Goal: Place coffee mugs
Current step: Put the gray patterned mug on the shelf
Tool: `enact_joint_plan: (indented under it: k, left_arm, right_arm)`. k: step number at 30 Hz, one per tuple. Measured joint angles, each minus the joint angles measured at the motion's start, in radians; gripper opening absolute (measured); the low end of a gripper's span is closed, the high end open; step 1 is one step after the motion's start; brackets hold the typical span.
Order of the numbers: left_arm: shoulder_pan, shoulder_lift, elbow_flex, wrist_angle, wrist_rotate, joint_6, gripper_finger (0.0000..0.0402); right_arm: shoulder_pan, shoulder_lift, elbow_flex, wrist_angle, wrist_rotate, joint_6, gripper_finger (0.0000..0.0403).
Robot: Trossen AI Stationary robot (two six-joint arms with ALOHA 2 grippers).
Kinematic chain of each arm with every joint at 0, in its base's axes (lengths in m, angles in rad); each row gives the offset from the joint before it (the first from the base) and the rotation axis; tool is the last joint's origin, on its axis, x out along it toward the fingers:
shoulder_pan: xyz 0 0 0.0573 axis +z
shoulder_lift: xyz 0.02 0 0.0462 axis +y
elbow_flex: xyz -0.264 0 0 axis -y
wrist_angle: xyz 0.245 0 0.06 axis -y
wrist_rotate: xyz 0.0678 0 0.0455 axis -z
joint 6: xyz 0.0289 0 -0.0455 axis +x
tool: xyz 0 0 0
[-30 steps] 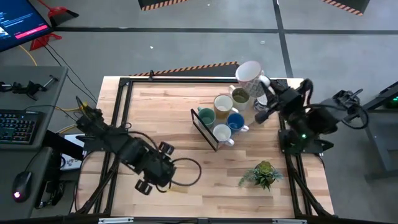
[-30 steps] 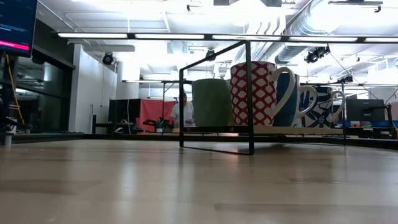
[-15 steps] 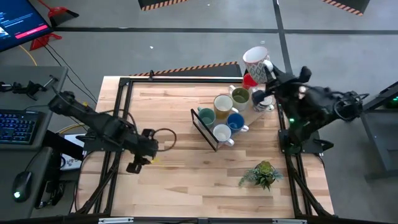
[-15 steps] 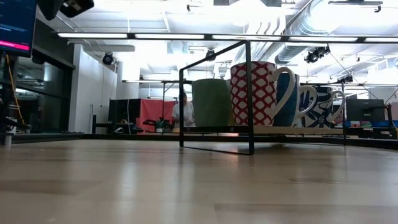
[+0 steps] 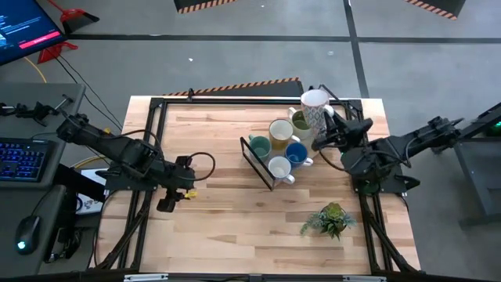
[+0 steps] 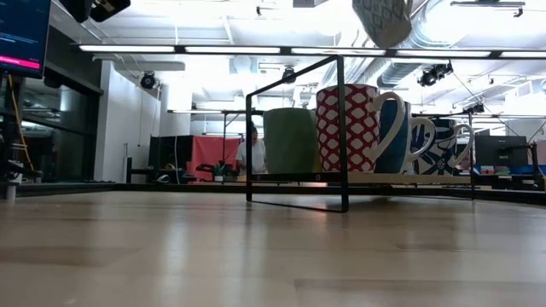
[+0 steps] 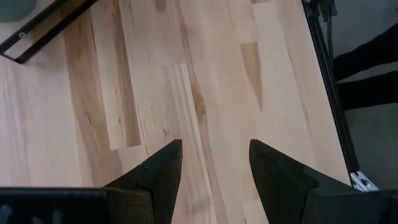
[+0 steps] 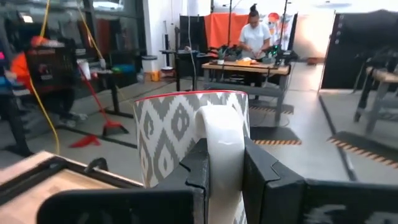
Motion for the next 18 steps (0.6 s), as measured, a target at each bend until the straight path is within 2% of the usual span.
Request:
enact_joint_plan:
  k: [7, 18]
  left_arm:
    - [0.0, 0.0, 0.0, 0.0, -0.001, -0.016, 0.0177]
    - [0.0, 0.001, 0.0, 0.004, -0.002, -0.019, 0.0177]
  right_arm:
    - [0.04, -0.06, -0.192, 0.007, 0.005, 0.229, 0.0026]
    - [0.055, -0.161, -0.433, 0.007, 0.009, 0.458, 0.0026]
